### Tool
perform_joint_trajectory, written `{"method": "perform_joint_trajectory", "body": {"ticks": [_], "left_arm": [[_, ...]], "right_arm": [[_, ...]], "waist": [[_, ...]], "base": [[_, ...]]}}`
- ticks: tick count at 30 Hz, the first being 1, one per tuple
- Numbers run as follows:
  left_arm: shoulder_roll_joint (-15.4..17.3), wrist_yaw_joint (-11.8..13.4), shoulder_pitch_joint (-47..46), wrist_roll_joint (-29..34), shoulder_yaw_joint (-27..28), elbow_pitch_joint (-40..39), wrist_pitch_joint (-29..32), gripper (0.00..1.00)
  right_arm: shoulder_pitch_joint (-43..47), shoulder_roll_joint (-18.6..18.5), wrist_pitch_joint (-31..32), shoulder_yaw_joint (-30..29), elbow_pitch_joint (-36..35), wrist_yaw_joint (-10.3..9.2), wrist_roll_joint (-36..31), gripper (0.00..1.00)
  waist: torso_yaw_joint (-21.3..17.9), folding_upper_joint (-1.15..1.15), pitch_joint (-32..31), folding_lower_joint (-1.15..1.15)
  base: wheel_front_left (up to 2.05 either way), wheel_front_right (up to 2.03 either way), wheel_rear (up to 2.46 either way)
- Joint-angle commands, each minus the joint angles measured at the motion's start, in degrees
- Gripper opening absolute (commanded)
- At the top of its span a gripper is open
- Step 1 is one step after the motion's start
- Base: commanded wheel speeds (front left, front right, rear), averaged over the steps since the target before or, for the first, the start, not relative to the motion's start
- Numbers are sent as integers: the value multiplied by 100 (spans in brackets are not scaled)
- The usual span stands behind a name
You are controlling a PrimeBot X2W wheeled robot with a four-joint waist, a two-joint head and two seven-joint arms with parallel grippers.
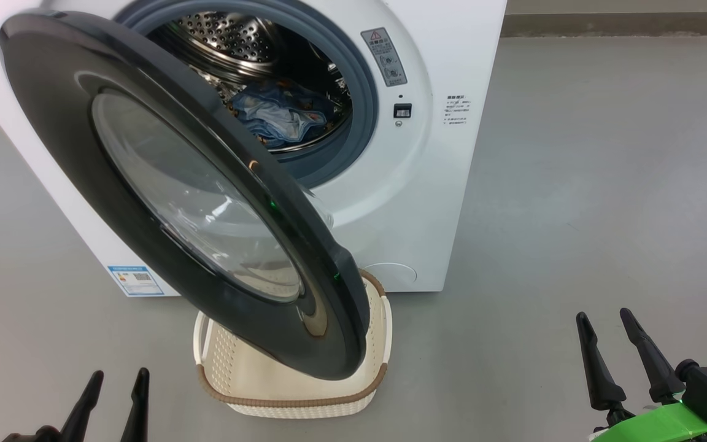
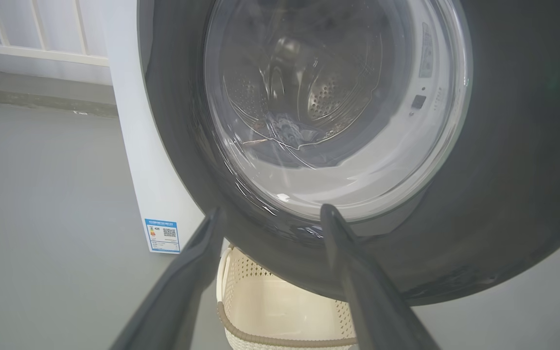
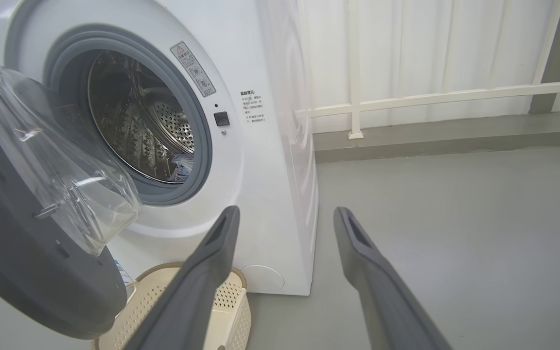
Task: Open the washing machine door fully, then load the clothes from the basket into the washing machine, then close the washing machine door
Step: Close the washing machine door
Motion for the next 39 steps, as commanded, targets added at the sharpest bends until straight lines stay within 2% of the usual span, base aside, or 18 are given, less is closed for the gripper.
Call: {"method": "perform_joint_trajectory", "body": {"ticks": [1,15,16,17,18,19,20,21,30,39], "left_arm": [[86,3,-108,86,252,-150,-60,100],[-8,3,-76,225,239,-177,-60,100],[-18,3,-76,225,224,-183,-60,100],[-28,3,-78,225,210,-191,-60,100],[-40,3,-80,223,205,-200,-60,100],[-52,3,-80,223,204,-206,-60,100],[-65,3,-79,226,205,-210,-60,100],[-81,3,-77,241,223,-209,-60,100],[-198,3,-90,396,312,-252,-60,100],[-265,3,-87,531,364,-271,-60,100]], "right_arm": [[-102,-93,-47,79,-110,26,-19,100],[-146,-62,-47,56,-155,26,-43,100],[-157,-56,-47,58,-156,26,-47,96],[-171,-51,-47,63,-159,26,-48,66],[-186,-47,-47,76,-160,26,-52,45],[-204,-44,-47,92,-162,26,-57,30],[-228,-38,-47,108,-166,26,-57,10],[-258,-34,-47,132,-178,26,-50,0],[-665,8,-47,462,-439,26,-23,0],[-1249,43,-47,1313,-906,26,60,0]], "waist": [[3,0,3,0],[38,0,-8,0],[46,0,-10,0],[56,0,-12,0],[69,0,-14,0],[83,0,-16,0],[99,0,-19,0],[119,0,-22,0],[277,0,-75,0],[449,0,-137,0]], "base": [[0,0,0],[0,0,0],[0,0,0],[0,0,0],[0,0,0],[0,0,0],[0,0,0],[0,0,0],[0,0,0],[0,0,0]]}}
